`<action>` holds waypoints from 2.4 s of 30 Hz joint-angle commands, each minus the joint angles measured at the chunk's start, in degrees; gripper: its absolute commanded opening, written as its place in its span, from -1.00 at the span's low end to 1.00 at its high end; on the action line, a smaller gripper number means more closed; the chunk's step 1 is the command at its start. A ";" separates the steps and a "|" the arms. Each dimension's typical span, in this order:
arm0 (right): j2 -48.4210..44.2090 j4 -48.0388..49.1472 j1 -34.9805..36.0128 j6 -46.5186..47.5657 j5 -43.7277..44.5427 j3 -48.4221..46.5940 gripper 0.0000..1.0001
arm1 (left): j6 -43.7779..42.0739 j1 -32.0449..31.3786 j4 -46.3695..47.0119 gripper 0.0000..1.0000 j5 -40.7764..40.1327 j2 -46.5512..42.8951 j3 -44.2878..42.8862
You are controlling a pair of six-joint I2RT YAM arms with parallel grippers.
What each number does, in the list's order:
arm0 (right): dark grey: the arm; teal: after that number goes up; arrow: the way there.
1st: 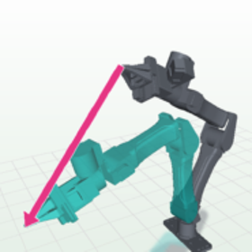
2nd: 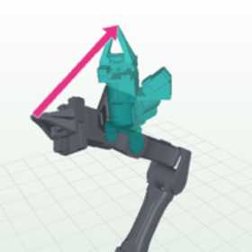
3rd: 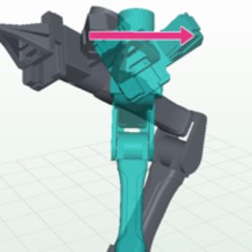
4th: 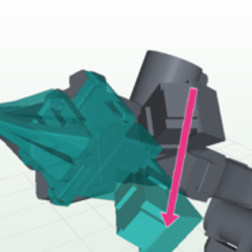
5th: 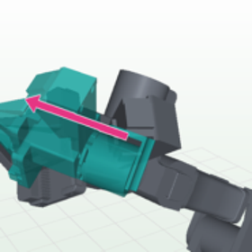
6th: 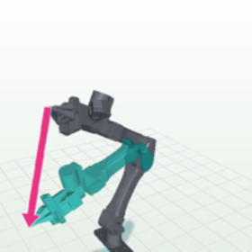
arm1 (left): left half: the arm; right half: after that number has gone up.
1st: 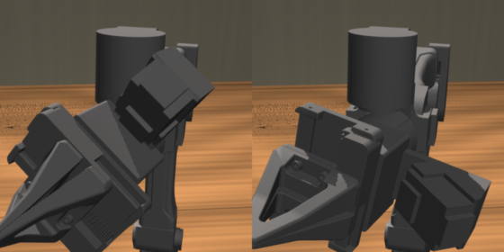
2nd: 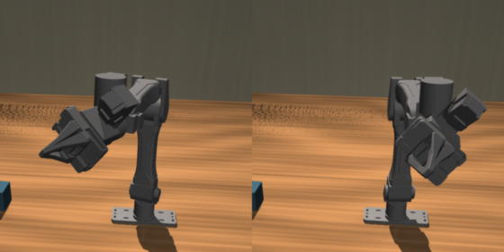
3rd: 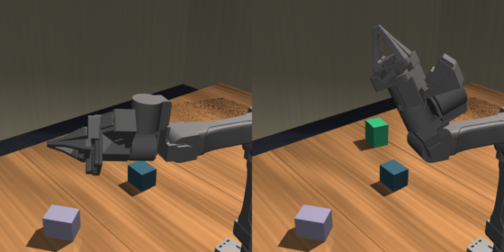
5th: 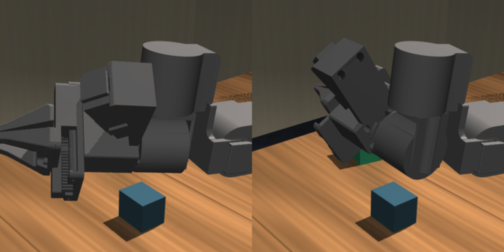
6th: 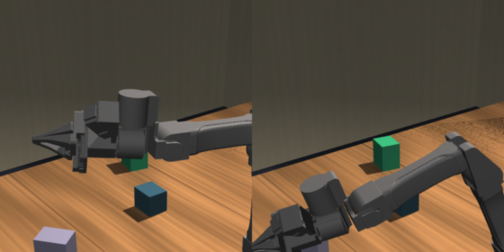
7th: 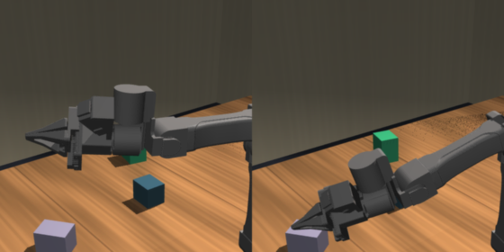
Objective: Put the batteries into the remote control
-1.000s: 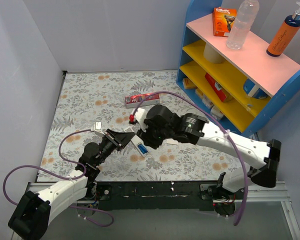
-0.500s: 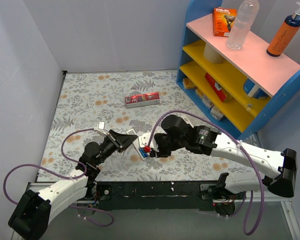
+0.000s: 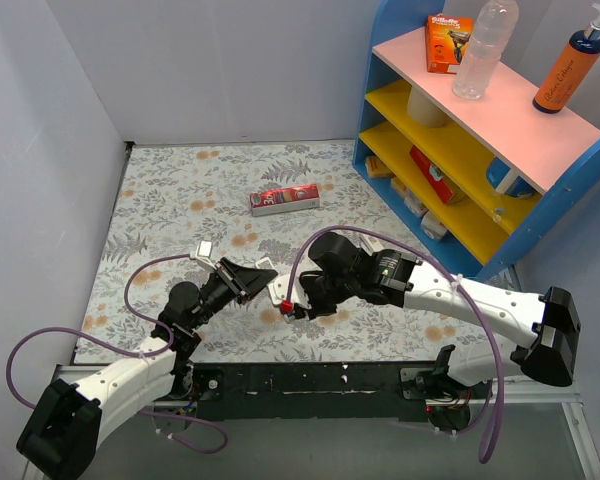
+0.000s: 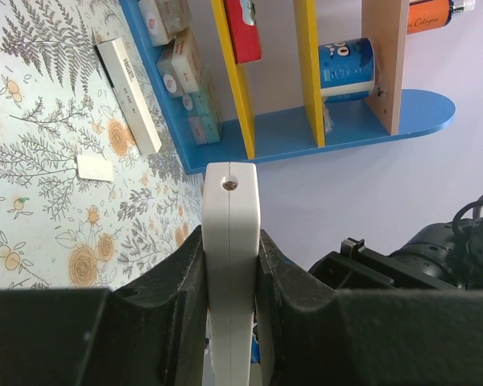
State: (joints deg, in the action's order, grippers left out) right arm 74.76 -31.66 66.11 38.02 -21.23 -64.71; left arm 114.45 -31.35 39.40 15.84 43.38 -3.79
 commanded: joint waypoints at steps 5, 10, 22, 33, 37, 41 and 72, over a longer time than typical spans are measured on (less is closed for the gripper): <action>0.74 -0.25 -0.19 1.09 -1.35 -2.00 -0.44 | 1.65 -0.20 1.03 -1.00 1.04 -0.31 -2.36; 1.96 0.90 -0.19 0.04 -0.30 -2.09 -0.50 | 1.91 -0.20 1.38 -1.00 1.22 -0.40 -2.62; 5.92 2.92 -0.10 -5.32 6.64 -2.70 -0.59 | 2.26 -0.20 2.26 -1.00 1.57 -0.92 -2.53; 11.72 5.55 -0.19 -10.86 9.98 -4.55 -0.97 | 2.88 -0.20 4.90 -1.00 2.62 -1.63 -2.80; 15.15 6.52 -0.10 -13.41 11.04 -5.77 -0.97 | 3.49 -0.11 5.69 -1.00 2.80 -2.15 -2.62; 17.78 6.96 -0.19 -15.78 10.68 -7.70 -0.97 | 3.50 -0.20 5.95 -1.00 2.97 -2.42 -2.54; 0.31 10.82 -18.00 -28.97 12.71 8.09 0.10 | -12.59 -0.11 -4.42 -1.00 -9.59 -4.18 2.56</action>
State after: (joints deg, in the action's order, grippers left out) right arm 78.94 -23.66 53.89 8.01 -8.95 -62.57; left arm 102.63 -31.27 30.39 7.88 38.98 -3.14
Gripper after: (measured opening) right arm 0.518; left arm 0.237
